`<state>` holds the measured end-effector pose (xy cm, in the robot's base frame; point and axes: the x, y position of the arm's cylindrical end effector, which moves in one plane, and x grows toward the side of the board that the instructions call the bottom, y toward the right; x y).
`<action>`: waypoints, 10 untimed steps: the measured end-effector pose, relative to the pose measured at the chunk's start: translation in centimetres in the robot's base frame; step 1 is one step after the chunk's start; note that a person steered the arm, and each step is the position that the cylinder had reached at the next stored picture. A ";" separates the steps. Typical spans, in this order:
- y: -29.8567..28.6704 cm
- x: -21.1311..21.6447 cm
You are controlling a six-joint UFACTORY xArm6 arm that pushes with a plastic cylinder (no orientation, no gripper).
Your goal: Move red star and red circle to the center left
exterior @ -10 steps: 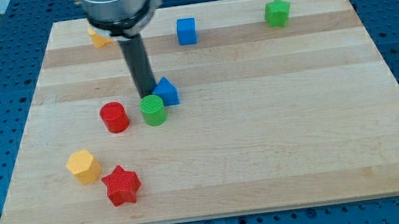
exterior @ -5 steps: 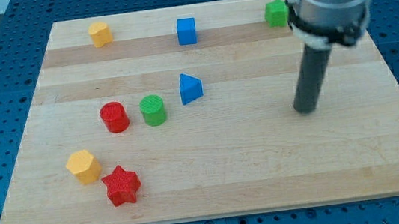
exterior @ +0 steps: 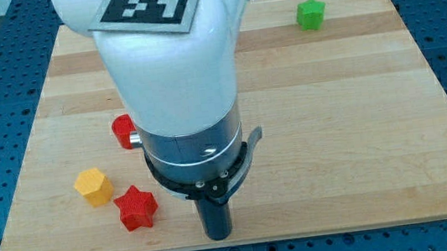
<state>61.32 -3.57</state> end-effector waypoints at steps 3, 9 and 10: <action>-1.6 0.5; -12.9 -16.1; -11.0 -17.2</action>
